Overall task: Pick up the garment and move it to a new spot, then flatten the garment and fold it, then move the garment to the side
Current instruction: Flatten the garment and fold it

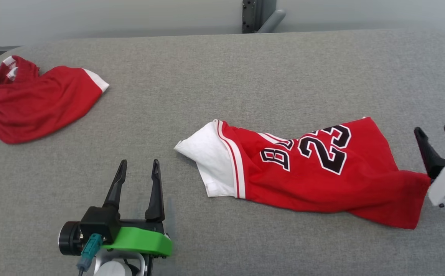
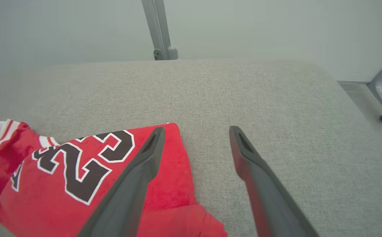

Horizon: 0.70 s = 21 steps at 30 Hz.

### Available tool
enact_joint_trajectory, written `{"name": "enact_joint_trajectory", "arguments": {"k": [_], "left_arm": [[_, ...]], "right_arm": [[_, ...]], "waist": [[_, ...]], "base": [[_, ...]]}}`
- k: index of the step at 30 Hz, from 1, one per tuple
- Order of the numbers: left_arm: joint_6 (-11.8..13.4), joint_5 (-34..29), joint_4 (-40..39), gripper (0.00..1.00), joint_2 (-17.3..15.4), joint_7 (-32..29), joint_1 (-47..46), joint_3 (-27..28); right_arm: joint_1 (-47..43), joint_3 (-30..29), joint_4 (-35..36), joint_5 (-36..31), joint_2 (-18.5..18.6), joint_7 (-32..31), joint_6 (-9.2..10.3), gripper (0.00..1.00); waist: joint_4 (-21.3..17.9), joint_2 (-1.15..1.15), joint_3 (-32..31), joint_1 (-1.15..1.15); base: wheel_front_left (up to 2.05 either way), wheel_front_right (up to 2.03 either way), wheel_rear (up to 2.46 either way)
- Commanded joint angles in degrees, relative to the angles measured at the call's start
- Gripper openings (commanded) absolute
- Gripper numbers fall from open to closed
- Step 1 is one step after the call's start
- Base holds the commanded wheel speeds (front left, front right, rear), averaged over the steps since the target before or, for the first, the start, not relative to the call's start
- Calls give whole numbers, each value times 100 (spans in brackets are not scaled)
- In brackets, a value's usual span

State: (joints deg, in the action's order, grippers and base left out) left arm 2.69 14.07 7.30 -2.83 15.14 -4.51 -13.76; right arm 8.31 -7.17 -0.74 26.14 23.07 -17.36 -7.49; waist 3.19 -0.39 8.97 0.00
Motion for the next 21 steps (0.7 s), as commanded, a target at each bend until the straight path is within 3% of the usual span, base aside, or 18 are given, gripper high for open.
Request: {"name": "enact_joint_trajectory", "arguments": {"k": [1,11,18,19,21], "left_arm": [[9,36,-1,100,-11,-1,-84,-5],[40,99,19,100,-10,-1,-137,-79],[43,89,-2,100,-10,-1,-164,-75],[44,86,-5,100,-10,0,-172,-79],[42,84,-10,100,-10,-1,-190,-83]], "right_arm": [[249,233,-207,33,81,-157,2,100],[1450,1016,-2448,269,289,-638,2,100],[1888,1335,-3518,479,260,-784,1,100],[1952,1389,-3649,516,265,-782,2,59],[2053,1520,-3850,578,267,-736,1,19]], "waist": [[229,39,70,0],[938,39,219,0],[1099,39,271,0],[1110,39,283,0],[1127,39,310,0]], "base": [[0,0,0],[0,0,0],[0,0,0],[0,0,0],[0,0,0]]}}
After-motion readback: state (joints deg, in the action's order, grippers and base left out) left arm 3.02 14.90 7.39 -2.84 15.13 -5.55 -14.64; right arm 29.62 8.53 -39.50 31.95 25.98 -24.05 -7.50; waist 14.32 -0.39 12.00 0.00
